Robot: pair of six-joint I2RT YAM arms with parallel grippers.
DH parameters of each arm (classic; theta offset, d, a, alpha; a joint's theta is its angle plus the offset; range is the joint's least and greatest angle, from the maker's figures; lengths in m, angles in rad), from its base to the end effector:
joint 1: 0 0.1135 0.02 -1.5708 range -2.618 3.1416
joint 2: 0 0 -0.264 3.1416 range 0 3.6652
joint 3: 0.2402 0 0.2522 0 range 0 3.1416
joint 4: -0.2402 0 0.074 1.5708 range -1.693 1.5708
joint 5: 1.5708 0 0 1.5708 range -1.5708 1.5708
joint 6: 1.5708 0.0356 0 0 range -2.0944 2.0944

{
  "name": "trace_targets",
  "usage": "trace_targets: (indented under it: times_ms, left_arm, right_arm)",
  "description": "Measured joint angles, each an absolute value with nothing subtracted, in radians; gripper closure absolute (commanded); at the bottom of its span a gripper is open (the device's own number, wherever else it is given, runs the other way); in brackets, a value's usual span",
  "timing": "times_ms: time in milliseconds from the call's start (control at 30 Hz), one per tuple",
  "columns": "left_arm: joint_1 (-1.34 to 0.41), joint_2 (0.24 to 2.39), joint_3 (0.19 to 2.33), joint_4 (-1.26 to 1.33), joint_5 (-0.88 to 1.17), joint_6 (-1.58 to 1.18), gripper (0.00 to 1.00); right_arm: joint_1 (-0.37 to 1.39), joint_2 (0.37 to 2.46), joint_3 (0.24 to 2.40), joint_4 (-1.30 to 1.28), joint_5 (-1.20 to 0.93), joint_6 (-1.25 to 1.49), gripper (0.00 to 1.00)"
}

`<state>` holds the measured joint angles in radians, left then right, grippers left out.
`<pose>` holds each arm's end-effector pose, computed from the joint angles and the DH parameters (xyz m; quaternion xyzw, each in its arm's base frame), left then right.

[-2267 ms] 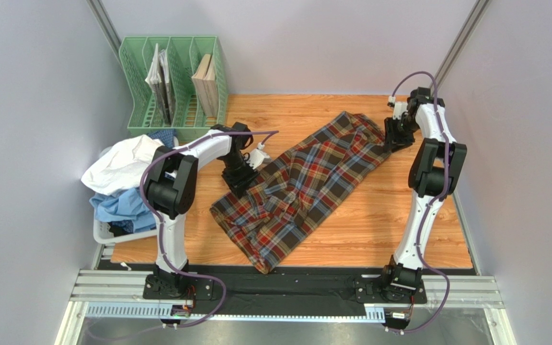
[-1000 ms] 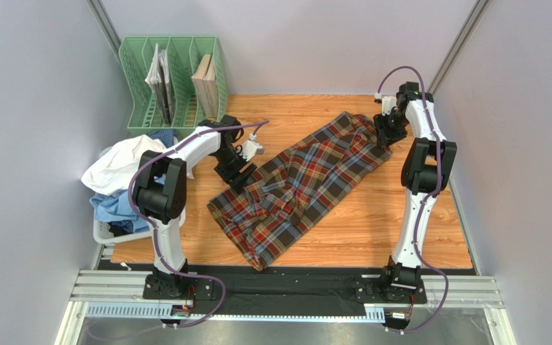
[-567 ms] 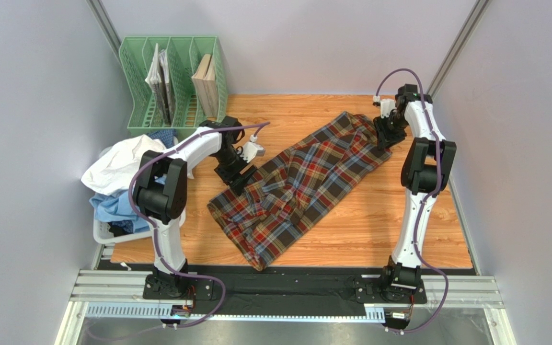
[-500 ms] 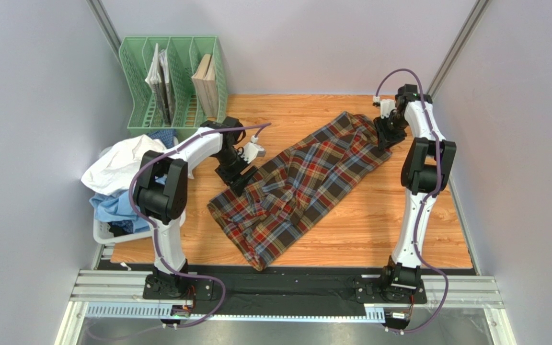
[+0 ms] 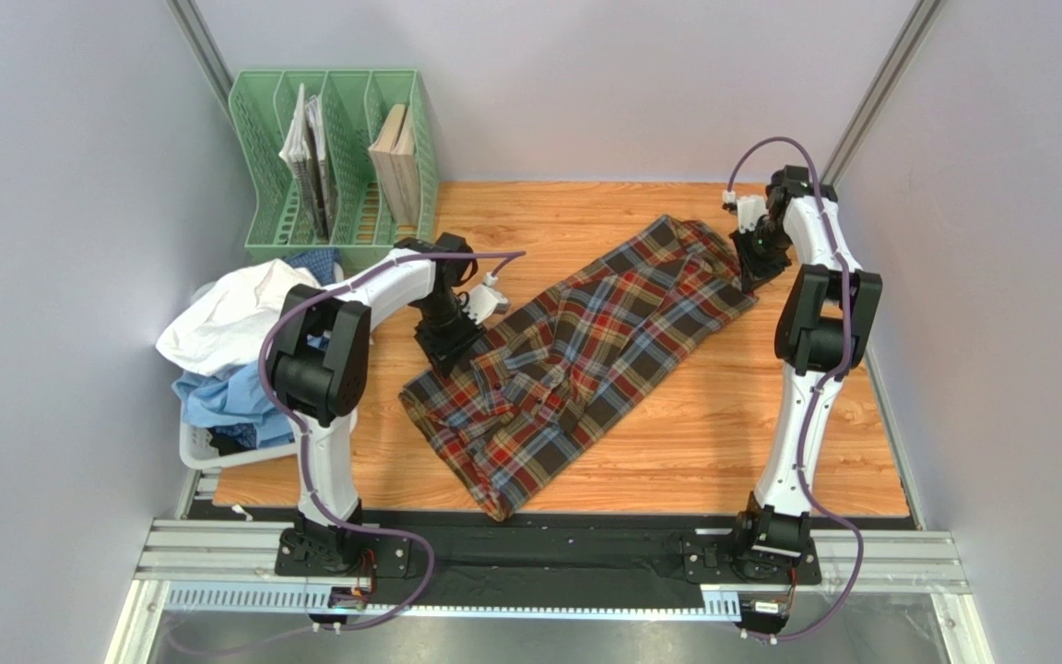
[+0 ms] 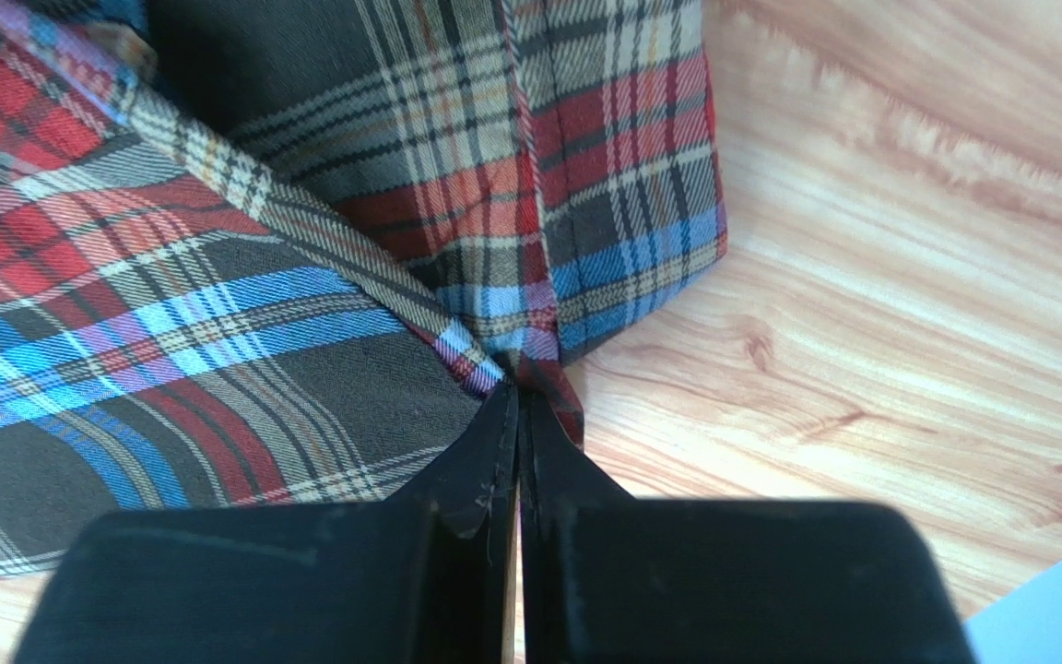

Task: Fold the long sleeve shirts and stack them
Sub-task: Fold the shirt

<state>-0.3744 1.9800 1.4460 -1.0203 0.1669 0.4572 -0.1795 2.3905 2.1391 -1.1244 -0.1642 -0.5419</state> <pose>0.3406 -0.1402 0.1736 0.4031 0.9113 -0.0829 0.0117 0.4795 -0.0811 0.1838 -0.1866 0.9742 0.0421 0.1196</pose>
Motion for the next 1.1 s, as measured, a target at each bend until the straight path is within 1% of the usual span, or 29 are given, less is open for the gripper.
trace_targets:
  times_ms: [33, 67, 100, 167, 200, 233, 300, 333, 400, 433, 467, 667, 800, 1100]
  left_arm:
    - [-0.374, 1.987, 1.445, -1.019, 0.158, 0.459, 0.44]
    - [-0.373, 1.995, 1.444, -1.016, 0.150, 0.460, 0.43]
    - [-0.373, 2.001, 1.444, -1.015, 0.143, 0.465, 0.42]
    - [-0.373, 2.012, 1.444, -1.009, 0.131, 0.464, 0.48]
    - [-0.373, 2.017, 1.444, -1.007, 0.123, 0.464, 0.52]
    - [-0.373, 2.021, 1.444, -1.007, 0.116, 0.466, 0.58]
    - [-0.373, 2.023, 1.444, -1.005, 0.101, 0.472, 0.67]
    - [-0.371, 2.026, 1.444, -1.005, 0.093, 0.477, 0.78]
    - [-0.370, 2.028, 1.444, -1.005, 0.076, 0.484, 0.90]
    - [-0.369, 2.031, 1.446, -1.007, 0.069, 0.488, 0.98]
    - [-0.367, 2.033, 1.448, -1.009, 0.065, 0.491, 1.00]
    - [-0.356, 2.037, 1.454, -1.016, 0.067, 0.496, 1.00]
    - [-0.353, 2.042, 1.460, -1.023, 0.069, 0.496, 1.00]
    - [-0.353, 2.049, 1.469, -1.032, 0.071, 0.497, 1.00]
  right_arm:
    - [-0.183, 2.389, 2.133, -1.125, -0.163, -0.546, 1.00]
    - [-0.187, 2.388, 2.126, -1.126, -0.162, -0.550, 1.00]
    - [-0.189, 2.388, 2.122, -1.128, -0.162, -0.552, 1.00]
    - [-0.196, 2.387, 2.107, -1.129, -0.158, -0.560, 1.00]
    - [-0.199, 2.387, 2.104, -1.132, -0.157, -0.564, 1.00]
    - [-0.201, 2.387, 2.099, -1.133, -0.155, -0.569, 1.00]
    - [-0.205, 2.386, 2.095, -1.136, -0.154, -0.577, 1.00]
    - [-0.207, 2.385, 2.095, -1.139, -0.152, -0.579, 1.00]
    - [-0.212, 2.384, 2.095, -1.143, -0.147, -0.588, 1.00]
    - [-0.212, 2.383, 2.095, -1.146, -0.147, -0.592, 1.00]
    - [-0.218, 2.380, 2.093, -1.147, -0.145, -0.597, 1.00]
    - [-0.252, 2.360, 2.089, -1.172, -0.139, -0.632, 1.00]
    - [-0.272, 2.325, 2.049, -1.177, -0.140, -0.646, 1.00]
    - [-0.263, 2.334, 2.064, -1.165, -0.114, -0.636, 1.00]
